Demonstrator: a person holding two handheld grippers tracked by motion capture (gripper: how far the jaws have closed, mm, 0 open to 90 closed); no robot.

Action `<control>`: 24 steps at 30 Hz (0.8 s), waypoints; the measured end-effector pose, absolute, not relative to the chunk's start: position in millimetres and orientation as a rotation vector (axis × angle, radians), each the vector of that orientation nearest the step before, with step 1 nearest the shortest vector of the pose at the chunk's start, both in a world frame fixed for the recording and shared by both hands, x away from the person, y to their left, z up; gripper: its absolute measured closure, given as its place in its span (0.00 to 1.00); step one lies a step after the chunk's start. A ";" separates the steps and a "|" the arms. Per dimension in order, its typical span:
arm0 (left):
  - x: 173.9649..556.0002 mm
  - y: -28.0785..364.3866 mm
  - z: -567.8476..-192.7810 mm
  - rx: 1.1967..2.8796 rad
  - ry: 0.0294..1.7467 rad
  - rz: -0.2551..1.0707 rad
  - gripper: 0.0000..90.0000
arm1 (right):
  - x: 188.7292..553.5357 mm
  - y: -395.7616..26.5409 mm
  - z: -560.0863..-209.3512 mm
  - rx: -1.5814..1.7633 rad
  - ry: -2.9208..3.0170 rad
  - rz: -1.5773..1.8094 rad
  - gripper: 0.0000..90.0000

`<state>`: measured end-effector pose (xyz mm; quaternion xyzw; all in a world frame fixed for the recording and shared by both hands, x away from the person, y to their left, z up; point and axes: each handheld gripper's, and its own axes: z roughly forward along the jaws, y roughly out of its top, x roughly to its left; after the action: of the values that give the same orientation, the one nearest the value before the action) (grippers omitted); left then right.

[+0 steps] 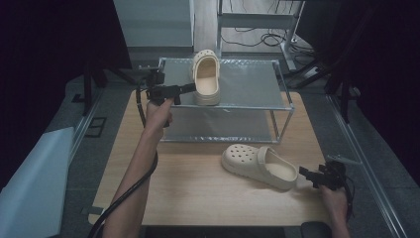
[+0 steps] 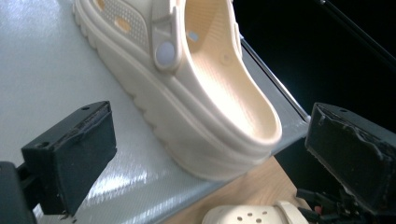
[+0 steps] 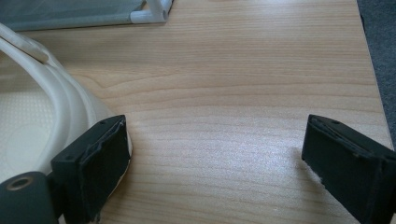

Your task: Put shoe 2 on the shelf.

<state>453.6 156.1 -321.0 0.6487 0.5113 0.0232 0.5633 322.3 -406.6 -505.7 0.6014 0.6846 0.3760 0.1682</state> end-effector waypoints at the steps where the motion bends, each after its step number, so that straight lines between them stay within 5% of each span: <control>1: 448.2 158.2 -323.0 1.531 1.195 0.059 0.02 | 322.2 -406.6 -505.6 1.711 1.947 1.067 0.08; 24: 370.7 163.2 -367.3 1.619 1.087 0.090 0.01 | 325.4 -407.7 -505.4 1.705 1.945 1.019 0.08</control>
<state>370.7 163.2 -367.3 0.6871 0.4612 0.0381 0.5602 325.4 -407.7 -505.4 0.6034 0.6881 0.3607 0.1798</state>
